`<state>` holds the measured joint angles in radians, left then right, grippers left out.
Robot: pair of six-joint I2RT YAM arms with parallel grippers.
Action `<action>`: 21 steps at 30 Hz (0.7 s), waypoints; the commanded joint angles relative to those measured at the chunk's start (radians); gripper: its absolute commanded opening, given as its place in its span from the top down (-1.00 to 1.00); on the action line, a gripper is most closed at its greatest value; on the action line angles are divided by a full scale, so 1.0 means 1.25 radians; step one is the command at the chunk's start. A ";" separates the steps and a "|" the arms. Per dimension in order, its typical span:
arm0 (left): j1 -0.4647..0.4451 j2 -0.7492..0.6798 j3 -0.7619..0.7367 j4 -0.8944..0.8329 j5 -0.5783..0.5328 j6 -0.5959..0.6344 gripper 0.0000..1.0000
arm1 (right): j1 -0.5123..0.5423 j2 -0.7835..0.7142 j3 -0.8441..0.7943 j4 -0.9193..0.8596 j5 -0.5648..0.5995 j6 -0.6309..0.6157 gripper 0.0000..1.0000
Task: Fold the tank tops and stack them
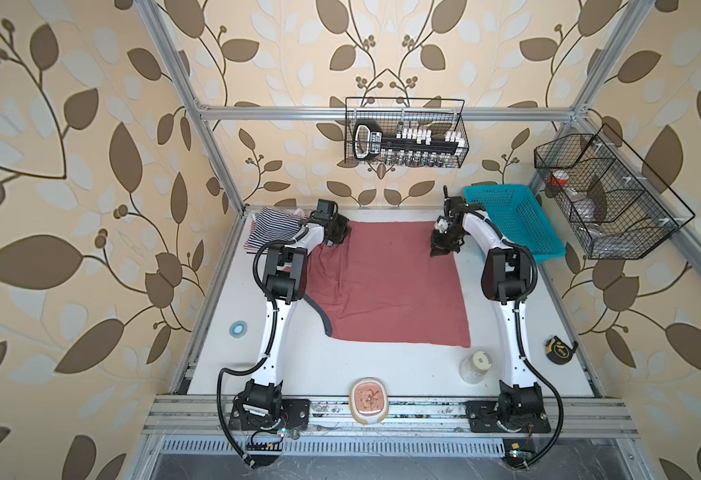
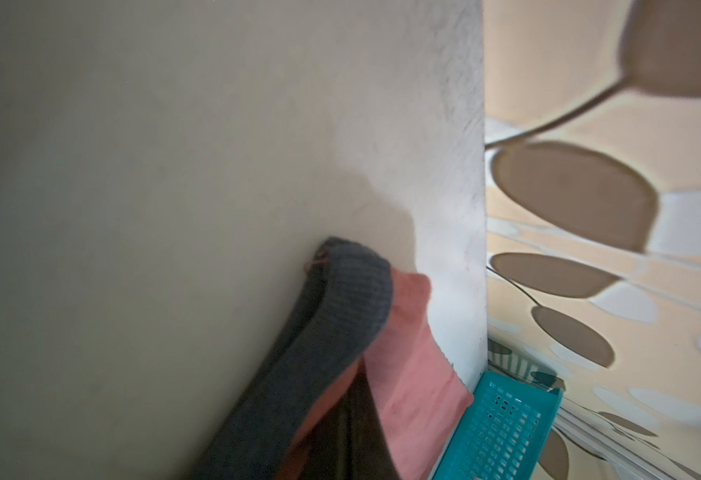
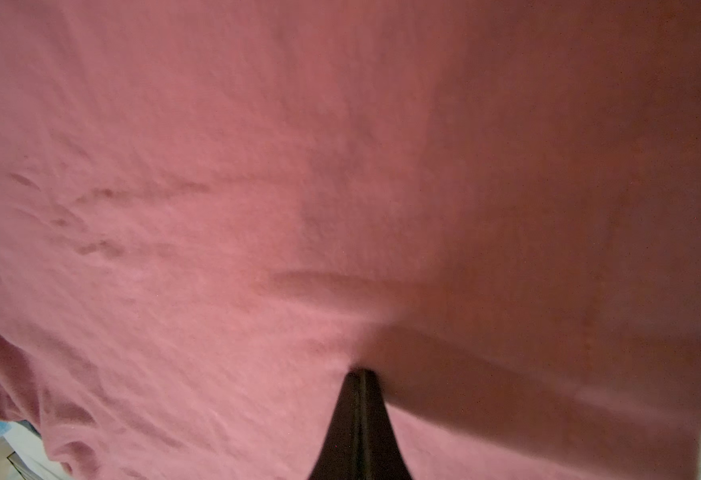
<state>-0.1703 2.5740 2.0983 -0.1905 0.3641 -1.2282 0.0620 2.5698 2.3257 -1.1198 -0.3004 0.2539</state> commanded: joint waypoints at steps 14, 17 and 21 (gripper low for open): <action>-0.019 -0.015 -0.030 0.054 0.026 -0.062 0.55 | -0.080 0.027 -0.080 -0.013 0.109 0.000 1.00; -0.020 -0.039 -0.033 0.073 0.043 -0.062 0.34 | -0.090 0.030 -0.073 -0.007 0.098 -0.002 1.00; -0.021 -0.096 -0.072 0.090 0.066 -0.045 0.17 | -0.091 0.003 -0.085 0.024 0.067 -0.019 1.00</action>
<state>-0.1844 2.5446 2.0357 -0.0608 0.4103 -1.2934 -0.0231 2.5420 2.2688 -1.0943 -0.3244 0.2577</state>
